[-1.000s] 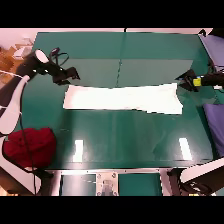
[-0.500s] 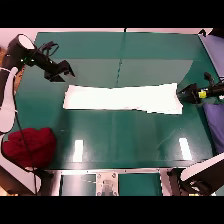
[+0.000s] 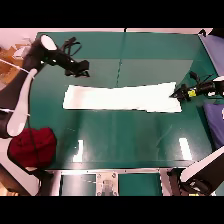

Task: Fold the shirts.

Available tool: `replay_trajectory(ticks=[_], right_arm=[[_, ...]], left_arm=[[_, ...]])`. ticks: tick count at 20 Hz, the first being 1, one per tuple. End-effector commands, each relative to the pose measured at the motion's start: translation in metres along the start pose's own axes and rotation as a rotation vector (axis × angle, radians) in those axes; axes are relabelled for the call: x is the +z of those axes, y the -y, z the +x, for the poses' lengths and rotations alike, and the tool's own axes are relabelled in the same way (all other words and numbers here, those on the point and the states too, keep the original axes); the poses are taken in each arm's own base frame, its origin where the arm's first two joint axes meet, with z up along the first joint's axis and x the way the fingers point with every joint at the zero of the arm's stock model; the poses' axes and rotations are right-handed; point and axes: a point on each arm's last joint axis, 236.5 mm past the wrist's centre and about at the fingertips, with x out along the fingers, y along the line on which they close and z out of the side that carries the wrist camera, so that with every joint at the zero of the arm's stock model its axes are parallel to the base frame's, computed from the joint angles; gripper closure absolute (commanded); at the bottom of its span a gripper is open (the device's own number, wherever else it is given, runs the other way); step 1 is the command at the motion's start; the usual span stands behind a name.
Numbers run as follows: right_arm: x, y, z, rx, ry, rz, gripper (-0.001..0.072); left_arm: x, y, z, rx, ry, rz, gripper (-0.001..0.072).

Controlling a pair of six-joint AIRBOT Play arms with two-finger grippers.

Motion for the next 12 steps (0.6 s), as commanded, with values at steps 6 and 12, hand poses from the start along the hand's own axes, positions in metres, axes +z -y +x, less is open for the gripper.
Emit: replay_trajectory(ticks=[6, 12], right_arm=[[-0.017, -0.146, -0.081, 0.024, 0.074, -0.244, 0.0697], [-0.054, -0.263, -0.122, 0.013, 0.176, -0.52, 0.0696]], left_arm=[[-0.023, 0.123, 0.132, -0.116, 0.081, 0.176, 0.0686], [-0.092, 0.193, 0.229, -0.274, 0.009, 0.077, 0.0686]])
